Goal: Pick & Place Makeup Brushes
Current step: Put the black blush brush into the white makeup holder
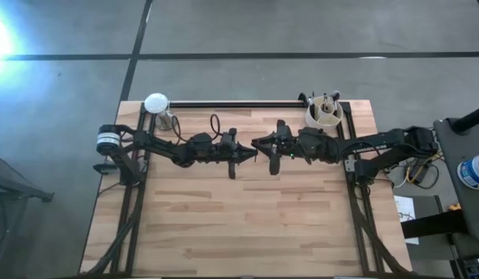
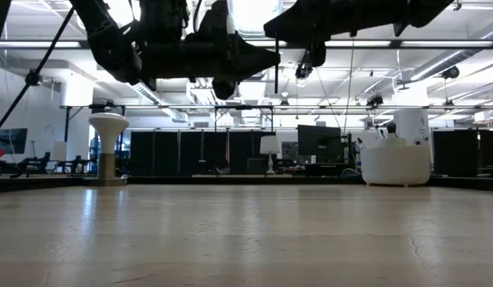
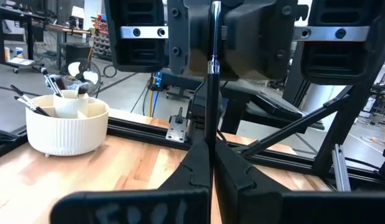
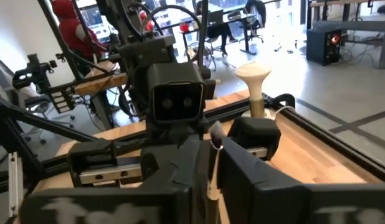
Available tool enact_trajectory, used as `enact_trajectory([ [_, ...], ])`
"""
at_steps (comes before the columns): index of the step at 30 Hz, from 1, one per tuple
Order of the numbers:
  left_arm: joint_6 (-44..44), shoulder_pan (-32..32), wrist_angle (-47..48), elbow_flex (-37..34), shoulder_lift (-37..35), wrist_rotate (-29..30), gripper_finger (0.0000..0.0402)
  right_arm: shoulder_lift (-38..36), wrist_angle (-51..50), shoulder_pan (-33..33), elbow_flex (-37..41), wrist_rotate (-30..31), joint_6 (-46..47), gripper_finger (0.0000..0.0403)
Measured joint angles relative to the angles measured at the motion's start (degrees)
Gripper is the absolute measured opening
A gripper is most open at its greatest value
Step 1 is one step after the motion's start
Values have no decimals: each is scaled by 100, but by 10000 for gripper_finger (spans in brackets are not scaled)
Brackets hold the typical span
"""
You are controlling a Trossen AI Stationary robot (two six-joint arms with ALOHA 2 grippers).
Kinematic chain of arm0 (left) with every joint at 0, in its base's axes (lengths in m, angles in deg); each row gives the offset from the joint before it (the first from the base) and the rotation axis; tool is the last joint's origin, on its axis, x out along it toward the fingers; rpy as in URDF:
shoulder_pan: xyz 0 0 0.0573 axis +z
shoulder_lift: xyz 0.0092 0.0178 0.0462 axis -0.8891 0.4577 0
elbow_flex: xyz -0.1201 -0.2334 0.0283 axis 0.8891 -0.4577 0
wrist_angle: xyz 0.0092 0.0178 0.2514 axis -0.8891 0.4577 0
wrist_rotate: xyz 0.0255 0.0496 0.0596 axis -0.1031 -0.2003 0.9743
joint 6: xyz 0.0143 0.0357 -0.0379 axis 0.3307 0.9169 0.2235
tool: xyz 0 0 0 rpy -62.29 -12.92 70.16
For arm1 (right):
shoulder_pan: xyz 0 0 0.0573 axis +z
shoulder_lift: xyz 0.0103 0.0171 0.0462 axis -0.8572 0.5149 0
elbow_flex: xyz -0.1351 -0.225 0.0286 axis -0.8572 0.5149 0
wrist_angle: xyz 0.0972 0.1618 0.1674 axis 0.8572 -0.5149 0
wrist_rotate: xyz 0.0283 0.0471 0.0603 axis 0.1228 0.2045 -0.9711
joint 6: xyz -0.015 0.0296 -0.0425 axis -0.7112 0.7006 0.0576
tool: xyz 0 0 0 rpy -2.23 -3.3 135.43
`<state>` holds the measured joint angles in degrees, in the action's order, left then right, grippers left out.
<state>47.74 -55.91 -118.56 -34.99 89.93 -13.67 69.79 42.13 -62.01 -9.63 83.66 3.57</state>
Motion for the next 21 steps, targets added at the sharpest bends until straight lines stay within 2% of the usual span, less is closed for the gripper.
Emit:
enact_trajectory([
  [4, 30, 0, -17, 0, 0, -8, 1, -116, -98, 0, 4, -11, -167, 16],
  [14, 21, 0, -30, 2, -2, -6, 1, -340, -418, 43, 11, -35, -302, 14],
  [19, -307, 12, -20, 3, -4, 30, 40, -511, -515, 63, 11, -2, -480, 12],
  [21, -330, 30, 102, -3, -2, 83, 61, -718, -698, 59, 10, 202, -551, 11],
])
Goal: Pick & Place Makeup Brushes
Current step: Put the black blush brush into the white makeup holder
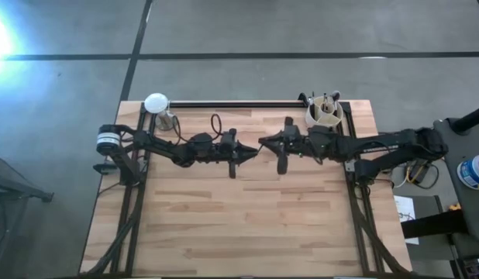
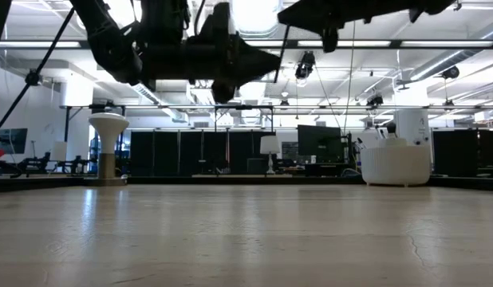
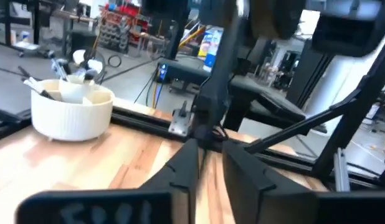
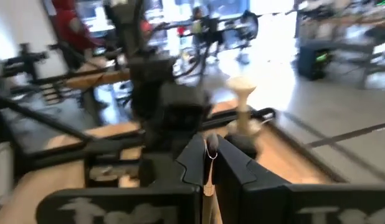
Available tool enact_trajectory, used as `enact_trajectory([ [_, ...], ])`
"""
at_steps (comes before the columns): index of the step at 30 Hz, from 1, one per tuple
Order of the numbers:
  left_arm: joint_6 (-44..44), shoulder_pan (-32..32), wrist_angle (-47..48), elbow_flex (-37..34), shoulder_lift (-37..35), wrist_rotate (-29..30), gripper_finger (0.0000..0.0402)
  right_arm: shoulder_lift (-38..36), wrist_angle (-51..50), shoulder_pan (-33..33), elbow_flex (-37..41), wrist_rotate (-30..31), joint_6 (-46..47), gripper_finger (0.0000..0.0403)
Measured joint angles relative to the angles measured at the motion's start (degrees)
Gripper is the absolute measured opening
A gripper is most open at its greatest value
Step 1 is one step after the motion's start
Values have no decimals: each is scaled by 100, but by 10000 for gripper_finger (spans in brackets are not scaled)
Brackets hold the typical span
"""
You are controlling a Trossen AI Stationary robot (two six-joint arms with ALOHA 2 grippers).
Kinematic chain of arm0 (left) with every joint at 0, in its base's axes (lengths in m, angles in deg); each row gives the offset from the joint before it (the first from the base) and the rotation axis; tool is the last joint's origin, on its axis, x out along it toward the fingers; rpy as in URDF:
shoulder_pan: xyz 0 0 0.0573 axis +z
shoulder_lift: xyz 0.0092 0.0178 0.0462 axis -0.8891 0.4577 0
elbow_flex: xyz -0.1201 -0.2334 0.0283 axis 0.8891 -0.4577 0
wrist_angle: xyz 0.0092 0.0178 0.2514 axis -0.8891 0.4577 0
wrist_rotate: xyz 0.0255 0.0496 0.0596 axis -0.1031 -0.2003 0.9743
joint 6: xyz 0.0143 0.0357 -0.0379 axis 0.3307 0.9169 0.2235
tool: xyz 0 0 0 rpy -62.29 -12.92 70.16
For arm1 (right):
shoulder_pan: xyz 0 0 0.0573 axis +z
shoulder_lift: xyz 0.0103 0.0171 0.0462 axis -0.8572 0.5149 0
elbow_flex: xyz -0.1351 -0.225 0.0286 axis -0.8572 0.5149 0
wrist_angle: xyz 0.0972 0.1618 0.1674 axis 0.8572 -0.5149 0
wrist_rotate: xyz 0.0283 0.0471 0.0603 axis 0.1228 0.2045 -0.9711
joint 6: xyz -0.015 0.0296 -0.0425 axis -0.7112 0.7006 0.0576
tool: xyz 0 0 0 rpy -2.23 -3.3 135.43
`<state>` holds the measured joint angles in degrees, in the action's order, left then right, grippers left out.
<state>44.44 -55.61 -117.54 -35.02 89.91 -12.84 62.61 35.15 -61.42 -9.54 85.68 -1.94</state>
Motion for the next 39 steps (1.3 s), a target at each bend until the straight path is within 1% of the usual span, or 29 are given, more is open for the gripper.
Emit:
enact_trajectory([
  [4, 64, 59, 86, -38, -9, 0, 90, -625, -774, -20, -3, 791, -272, 11],
  [7, 176, 89, 40, -228, -9, 21, 96, -1225, -1528, -125, -4, 1710, -476, 10],
  [10, 217, 101, -69, -438, -56, 128, 91, -1696, -2359, -494, 0, 2655, -499, 10],
  [12, 262, 101, -213, -607, -70, 132, 83, -1916, -2643, -916, 32, 2948, -502, 10],
  [15, 277, 114, -493, -777, -70, 136, 68, -2065, -2725, -1785, 126, 2960, -620, 9],
  [19, 294, 121, -633, -853, -81, 175, 51, -1975, -2739, -2917, 253, 2897, -733, 9],
  [21, 295, 121, -629, -875, -81, 175, 44, -1884, -2729, -3379, 297, 2746, -738, 9],
  [24, 302, 122, -635, -925, -85, 179, 37, -1718, -2745, -3865, 395, 2607, -703, 9],
  [28, 356, 125, -631, -961, -85, 183, 33, -1531, -2679, -4205, 554, 2604, -642, 9],
  [33, 410, 136, -638, -994, -85, 190, 32, -1232, -2609, -4405, 748, 2589, -542, 9],
  [39, 408, 147, -646, -1030, -92, 190, 32, -694, -2545, -4553, 751, 2627, -440, 12],
])
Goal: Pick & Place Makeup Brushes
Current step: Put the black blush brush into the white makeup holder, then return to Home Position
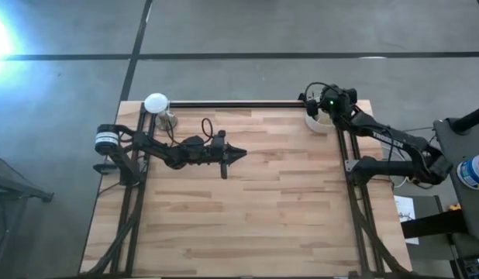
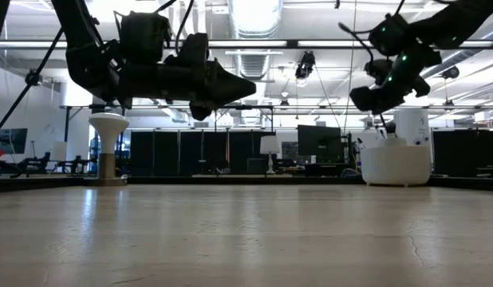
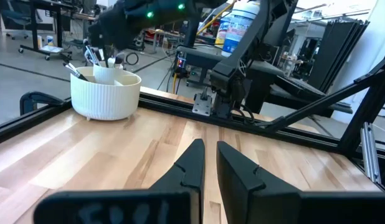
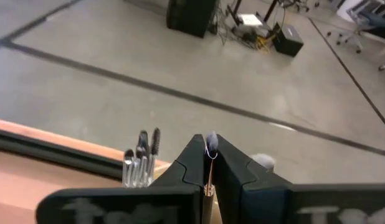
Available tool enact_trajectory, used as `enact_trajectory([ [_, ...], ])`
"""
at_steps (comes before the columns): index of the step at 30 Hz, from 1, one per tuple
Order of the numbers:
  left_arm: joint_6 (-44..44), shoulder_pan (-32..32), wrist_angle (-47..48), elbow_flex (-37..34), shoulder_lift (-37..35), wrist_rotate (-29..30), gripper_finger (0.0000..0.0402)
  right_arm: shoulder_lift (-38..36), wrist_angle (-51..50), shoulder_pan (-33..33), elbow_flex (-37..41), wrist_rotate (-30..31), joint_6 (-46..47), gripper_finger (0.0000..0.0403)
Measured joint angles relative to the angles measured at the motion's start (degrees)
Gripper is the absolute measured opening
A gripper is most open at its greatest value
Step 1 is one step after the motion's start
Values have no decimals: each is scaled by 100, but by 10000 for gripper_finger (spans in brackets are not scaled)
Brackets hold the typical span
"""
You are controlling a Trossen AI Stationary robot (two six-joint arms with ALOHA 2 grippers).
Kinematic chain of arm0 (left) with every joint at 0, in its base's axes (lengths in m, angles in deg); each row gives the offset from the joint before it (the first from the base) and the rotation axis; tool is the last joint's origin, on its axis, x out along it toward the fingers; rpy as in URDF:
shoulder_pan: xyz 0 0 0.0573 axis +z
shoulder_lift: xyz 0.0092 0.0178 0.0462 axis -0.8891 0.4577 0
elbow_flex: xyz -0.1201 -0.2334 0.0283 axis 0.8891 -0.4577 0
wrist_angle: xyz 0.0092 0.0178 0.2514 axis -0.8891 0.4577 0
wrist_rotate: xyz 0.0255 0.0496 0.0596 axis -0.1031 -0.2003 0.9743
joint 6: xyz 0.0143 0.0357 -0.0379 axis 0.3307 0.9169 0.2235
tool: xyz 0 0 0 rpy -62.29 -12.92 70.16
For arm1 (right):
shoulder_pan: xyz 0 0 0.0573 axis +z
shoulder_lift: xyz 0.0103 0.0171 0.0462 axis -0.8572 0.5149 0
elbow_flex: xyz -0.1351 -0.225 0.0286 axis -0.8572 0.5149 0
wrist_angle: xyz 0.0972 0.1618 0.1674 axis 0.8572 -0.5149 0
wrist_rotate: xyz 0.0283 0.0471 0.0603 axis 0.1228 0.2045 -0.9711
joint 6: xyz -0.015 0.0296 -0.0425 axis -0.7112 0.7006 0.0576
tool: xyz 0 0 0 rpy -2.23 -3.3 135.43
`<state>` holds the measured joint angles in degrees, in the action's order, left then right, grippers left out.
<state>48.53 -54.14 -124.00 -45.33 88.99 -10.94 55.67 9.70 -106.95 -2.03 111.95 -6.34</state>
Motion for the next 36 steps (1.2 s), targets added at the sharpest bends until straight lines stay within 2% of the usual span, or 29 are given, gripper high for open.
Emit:
enact_trajectory([
  [7, -5, 0, 2, 0, -4, -1, 32, 471, -11, -73, 0, -34, 275, 19],
  [13, -67, 23, 93, 0, -53, -2, 32, 557, -191, -88, -15, -32, 382, 57],
  [19, -16, 135, 562, -16, -286, 0, 32, 202, -196, -88, -24, -141, 443, 107],
  [23, 28, 257, 615, -153, -554, 0, 32, -194, -352, -87, -26, -439, 375, 122],
  [27, 31, 398, 632, -455, -930, 7, 32, -690, -702, -77, -26, -898, 296, 108],
  [31, 127, 534, 641, -907, -1467, 23, 32, -1208, -873, -4, 32, -1570, 196, 66],
  [36, 270, 713, 726, -1492, -2301, 22, 32, -1830, -186, 244, 545, -2640, -1, 15],
])
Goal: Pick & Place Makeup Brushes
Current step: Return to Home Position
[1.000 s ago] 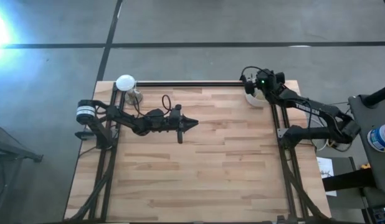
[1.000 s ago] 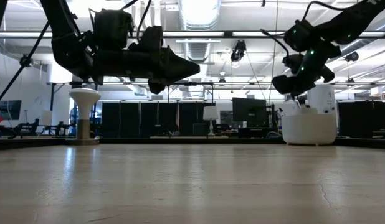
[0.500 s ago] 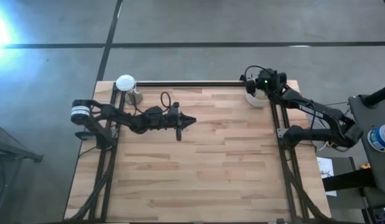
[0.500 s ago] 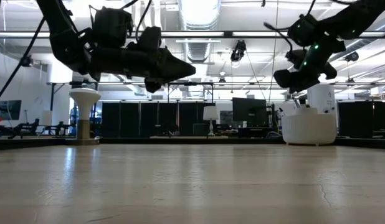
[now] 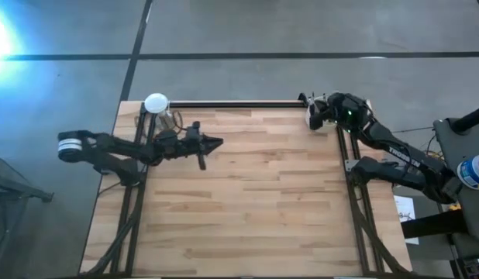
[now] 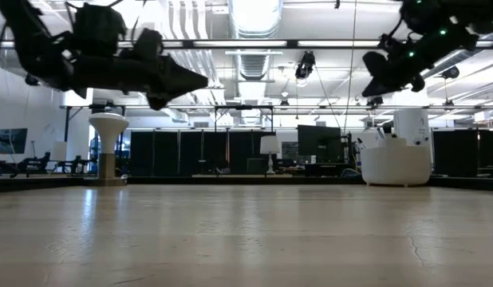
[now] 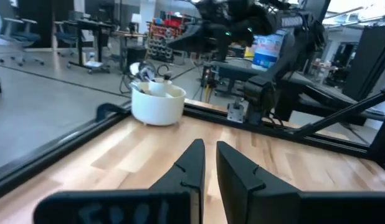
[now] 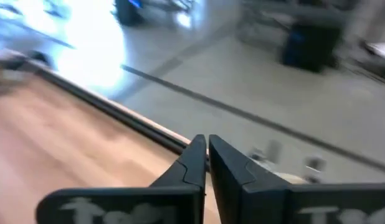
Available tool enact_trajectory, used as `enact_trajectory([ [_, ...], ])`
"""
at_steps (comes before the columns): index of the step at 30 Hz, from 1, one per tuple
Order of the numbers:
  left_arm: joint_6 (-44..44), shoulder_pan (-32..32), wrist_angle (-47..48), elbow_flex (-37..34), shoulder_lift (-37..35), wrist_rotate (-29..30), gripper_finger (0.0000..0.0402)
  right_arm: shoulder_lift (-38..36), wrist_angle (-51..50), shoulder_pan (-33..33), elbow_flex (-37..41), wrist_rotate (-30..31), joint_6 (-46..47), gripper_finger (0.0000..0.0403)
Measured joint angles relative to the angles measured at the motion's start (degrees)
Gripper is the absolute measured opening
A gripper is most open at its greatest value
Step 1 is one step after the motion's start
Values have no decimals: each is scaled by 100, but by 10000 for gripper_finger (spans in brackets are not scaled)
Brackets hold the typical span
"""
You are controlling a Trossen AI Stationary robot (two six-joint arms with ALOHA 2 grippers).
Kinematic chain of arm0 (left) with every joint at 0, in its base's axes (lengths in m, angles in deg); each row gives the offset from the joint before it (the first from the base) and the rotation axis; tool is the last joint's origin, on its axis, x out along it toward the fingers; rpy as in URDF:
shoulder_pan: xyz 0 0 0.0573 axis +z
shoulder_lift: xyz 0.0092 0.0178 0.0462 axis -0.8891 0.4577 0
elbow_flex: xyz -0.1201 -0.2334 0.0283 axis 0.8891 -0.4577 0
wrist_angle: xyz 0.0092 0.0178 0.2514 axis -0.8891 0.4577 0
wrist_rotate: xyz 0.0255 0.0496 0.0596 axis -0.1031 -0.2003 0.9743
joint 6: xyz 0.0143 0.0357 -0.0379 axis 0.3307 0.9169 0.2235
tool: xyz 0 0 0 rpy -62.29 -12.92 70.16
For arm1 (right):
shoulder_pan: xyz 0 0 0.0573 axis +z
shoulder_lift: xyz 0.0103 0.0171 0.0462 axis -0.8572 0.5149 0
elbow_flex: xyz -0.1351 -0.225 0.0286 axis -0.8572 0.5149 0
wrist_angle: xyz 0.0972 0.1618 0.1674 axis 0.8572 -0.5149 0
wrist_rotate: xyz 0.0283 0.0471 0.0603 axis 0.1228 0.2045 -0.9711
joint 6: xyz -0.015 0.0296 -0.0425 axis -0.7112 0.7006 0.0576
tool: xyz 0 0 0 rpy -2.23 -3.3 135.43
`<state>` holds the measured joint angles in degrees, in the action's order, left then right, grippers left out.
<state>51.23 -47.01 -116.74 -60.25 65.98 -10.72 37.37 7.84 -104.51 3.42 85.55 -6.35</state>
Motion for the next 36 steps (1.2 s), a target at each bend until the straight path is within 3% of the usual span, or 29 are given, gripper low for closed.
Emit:
enact_trajectory([
  [7, 53, 145, 519, -611, -992, 48, 32, -769, 1451, 132, 1178, -1836, -355, 8],
  [11, 68, 150, 785, -868, -1414, 117, 32, -1244, 1903, 130, 1730, -2359, -392, 8],
  [22, -22, 337, 827, -1704, -2435, 311, 32, -2939, 1883, 132, 2752, -2506, -430, 8],
  [30, 74, 354, 1537, -1710, -3091, 557, 32, -4144, 1510, 138, 3009, -2465, -417, 8],
  [36, 127, 356, 2177, -1712, -3526, 608, 32, -4359, 1313, 140, 3009, -2410, -523, 8],
])
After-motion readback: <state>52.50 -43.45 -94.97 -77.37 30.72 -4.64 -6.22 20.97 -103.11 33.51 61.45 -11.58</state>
